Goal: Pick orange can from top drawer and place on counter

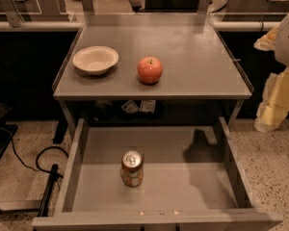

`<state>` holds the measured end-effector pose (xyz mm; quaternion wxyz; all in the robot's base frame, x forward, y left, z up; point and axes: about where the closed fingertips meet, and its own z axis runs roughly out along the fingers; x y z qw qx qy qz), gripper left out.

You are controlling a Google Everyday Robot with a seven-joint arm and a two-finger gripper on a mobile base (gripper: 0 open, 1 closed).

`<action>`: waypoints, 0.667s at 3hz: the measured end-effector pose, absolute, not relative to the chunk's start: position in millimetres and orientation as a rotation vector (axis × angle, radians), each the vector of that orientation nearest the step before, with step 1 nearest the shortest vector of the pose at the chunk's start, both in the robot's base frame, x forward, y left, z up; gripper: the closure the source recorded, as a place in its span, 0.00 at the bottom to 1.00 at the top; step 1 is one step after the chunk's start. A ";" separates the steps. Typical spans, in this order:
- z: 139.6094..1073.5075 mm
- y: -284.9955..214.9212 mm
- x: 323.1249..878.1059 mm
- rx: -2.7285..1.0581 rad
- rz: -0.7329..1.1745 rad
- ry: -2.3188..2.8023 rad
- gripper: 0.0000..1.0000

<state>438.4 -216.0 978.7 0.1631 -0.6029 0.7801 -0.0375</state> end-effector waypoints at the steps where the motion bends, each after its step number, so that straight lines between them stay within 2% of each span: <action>1: 978.7 -216.0 438.4 -1.720 -0.107 2.225 0.00; 2: 976.1 -213.0 433.2 -1.715 -0.134 2.229 0.00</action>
Offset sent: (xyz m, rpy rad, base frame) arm -0.0129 0.0057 -0.0117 -0.0368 -0.0030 -0.0180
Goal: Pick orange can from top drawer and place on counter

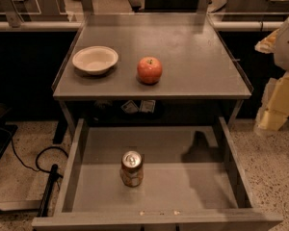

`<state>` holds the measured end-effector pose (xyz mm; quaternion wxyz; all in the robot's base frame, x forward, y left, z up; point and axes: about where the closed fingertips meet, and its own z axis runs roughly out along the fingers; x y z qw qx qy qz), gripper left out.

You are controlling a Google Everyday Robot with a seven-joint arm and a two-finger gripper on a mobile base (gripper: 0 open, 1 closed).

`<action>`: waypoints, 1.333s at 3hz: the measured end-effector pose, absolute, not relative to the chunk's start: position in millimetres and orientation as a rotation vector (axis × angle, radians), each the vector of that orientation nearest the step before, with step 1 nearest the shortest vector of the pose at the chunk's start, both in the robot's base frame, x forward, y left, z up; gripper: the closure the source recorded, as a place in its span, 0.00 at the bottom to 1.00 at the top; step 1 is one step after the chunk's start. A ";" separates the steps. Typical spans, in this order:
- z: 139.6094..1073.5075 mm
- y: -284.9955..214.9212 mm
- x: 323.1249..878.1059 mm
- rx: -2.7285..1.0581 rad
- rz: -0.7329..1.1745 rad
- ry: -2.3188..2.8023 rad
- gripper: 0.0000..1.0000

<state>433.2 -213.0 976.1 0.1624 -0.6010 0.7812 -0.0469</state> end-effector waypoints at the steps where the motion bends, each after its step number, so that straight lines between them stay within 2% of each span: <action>1: 971.8 -190.3 406.8 -1.670 -0.127 2.205 0.00; 2: 953.5 -166.1 375.6 -1.672 -0.062 2.163 0.00; 4: 941.1 -169.5 379.1 -1.615 -0.001 2.127 0.00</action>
Offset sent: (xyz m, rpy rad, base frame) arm -0.0890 0.0667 -0.0526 0.1504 -0.0160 0.0525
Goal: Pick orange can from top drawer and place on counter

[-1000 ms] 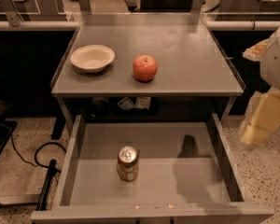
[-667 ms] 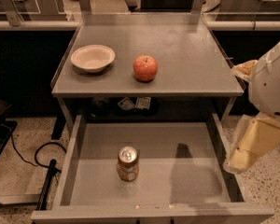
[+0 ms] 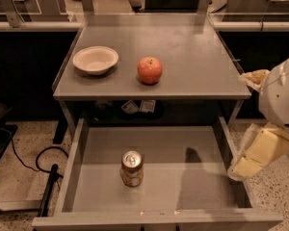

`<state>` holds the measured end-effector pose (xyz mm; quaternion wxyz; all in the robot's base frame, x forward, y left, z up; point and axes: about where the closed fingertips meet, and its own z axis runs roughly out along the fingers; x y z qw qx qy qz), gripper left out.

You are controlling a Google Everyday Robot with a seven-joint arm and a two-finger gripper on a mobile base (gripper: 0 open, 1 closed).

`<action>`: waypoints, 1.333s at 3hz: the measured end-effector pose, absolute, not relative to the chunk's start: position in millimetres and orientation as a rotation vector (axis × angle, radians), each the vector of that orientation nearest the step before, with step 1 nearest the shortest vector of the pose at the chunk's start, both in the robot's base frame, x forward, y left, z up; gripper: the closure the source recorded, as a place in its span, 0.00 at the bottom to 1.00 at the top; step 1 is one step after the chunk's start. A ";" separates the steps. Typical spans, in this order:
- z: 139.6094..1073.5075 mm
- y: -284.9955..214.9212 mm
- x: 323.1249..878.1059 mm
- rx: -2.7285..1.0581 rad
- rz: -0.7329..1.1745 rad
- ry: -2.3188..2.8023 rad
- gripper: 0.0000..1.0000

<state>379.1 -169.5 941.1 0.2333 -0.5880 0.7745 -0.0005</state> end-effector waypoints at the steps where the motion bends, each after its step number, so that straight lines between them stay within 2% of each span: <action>1: 904.0 -173.5 389.7 -1.515 0.143 2.065 0.00; 2: 876.7 -172.0 395.9 -1.457 0.272 2.002 0.00; 4: 863.3 -165.3 396.2 -1.442 0.303 1.996 0.00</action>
Offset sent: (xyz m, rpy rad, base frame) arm 0.0225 -0.0127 -0.0986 0.4042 -0.0111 0.0020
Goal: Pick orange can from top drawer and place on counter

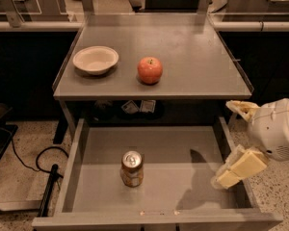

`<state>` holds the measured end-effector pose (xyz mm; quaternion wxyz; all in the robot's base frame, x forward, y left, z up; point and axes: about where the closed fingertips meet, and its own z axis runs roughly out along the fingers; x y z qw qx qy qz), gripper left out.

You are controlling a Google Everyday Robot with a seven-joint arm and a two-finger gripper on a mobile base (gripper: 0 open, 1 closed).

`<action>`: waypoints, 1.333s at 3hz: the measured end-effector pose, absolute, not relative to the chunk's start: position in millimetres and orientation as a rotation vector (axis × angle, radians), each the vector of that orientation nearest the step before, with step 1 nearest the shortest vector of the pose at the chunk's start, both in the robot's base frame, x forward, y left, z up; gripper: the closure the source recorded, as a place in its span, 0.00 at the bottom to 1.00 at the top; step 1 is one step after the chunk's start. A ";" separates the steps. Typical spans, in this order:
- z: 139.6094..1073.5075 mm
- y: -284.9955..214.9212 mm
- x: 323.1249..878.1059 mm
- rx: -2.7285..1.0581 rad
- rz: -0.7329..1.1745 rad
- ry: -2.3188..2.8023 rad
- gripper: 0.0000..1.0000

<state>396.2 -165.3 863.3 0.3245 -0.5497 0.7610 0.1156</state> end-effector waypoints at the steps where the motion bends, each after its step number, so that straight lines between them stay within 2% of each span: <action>1: 842.6 -151.9 405.9 -1.428 0.346 1.961 0.00; 2: 805.0 -136.3 412.4 -1.410 0.434 1.940 0.00; 4: 779.1 -124.4 409.7 -1.399 0.492 1.917 0.00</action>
Offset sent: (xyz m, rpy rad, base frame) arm 0.0272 0.0315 -0.0627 0.1042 0.0026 0.0322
